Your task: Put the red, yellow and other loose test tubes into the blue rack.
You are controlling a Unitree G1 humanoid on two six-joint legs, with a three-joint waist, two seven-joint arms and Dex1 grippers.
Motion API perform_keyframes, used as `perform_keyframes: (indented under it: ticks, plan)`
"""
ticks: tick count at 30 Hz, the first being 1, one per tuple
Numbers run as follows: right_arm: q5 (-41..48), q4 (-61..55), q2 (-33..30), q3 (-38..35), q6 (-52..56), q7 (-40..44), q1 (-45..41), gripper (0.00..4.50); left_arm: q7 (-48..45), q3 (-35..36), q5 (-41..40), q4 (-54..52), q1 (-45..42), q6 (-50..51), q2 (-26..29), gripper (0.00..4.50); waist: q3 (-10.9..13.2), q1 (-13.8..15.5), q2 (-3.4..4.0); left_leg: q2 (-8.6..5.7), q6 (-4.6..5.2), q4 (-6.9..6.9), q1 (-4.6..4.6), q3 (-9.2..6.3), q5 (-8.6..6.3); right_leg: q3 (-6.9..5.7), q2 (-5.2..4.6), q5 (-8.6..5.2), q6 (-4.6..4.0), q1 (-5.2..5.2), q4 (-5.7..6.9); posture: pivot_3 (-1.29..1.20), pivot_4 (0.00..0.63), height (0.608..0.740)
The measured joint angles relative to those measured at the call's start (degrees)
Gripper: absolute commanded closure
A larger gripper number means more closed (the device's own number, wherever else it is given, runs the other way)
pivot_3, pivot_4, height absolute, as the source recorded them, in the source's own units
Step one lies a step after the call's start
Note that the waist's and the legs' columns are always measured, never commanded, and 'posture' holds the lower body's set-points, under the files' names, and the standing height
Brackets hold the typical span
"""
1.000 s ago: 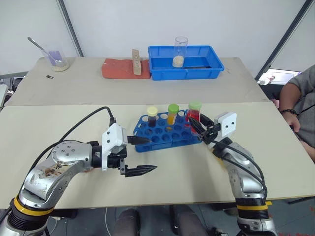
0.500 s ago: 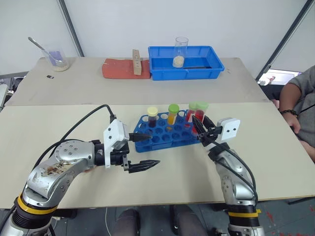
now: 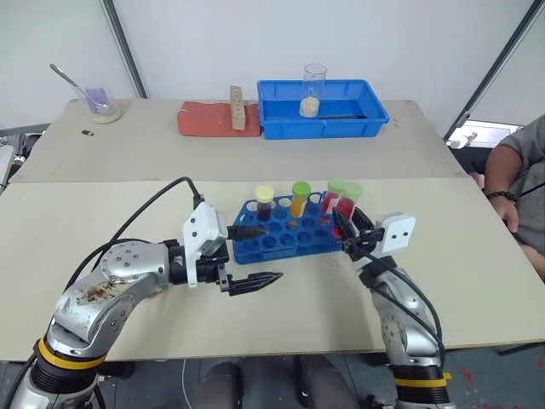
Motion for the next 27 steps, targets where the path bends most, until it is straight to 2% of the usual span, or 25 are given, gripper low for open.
perform_keyframes:
  ticks: [4,11,13,19,23,27]
  plan:
    - [0.0,-0.6,-2.1,0.4,0.4,1.1,0.6,0.06,0.3,-0.1,0.0,-0.3,-0.3,0.9,-0.1,0.00,0.0,0.0,0.00,0.00,0.00,0.01,-0.01,0.01,0.00,0.01,-0.01,-0.03,-0.05,0.00,-0.01,0.00,0.150,0.740]
    - [2.6,-10.1,-11.4,-1.2,8.1,5.1,6.0,0.02,0.3,-0.2,0.0,-1.0,-0.1,1.2,0.4,0.00,0.0,0.3,-0.02,-0.01,0.00,0.01,-0.02,0.00,0.00,0.00,-0.01,-0.08,-0.10,0.01,-0.03,0.00,0.150,0.740]
    - [6.7,-16.9,-18.6,-4.7,14.2,8.2,9.4,0.02,-1.1,-0.2,0.6,-1.6,0.7,0.9,2.7,0.00,0.0,0.3,0.00,-0.02,0.00,0.00,-0.01,0.02,0.00,0.01,-0.02,-0.16,-0.21,0.01,-0.02,0.00,0.150,0.740]
    - [13.7,-26.8,-31.8,-12.2,31.4,9.7,10.8,0.02,-6.2,-0.7,4.3,-2.5,3.4,-3.1,8.1,0.00,0.0,0.2,-0.02,0.00,0.00,0.00,0.05,0.03,0.00,0.00,-0.02,-0.24,-0.34,0.01,-0.01,0.00,0.150,0.740]
    - [20.5,-28.1,-42.6,-12.5,50.7,10.5,5.7,0.02,-9.0,-1.0,4.7,-4.7,4.4,-4.6,9.8,0.00,0.0,0.2,-0.05,-0.03,-0.01,0.02,0.02,0.06,0.00,0.03,-0.07,-0.24,-0.35,0.01,-0.07,0.00,0.150,0.740]
    - [23.1,-25.1,-45.2,-10.3,65.3,8.4,-3.6,0.02,-9.1,-1.4,4.7,-6.2,4.2,-4.6,9.6,0.00,0.0,0.2,-0.08,-0.05,0.00,0.03,-0.05,0.05,0.00,0.03,-0.07,-0.22,-0.30,0.00,-0.13,0.00,0.150,0.740]
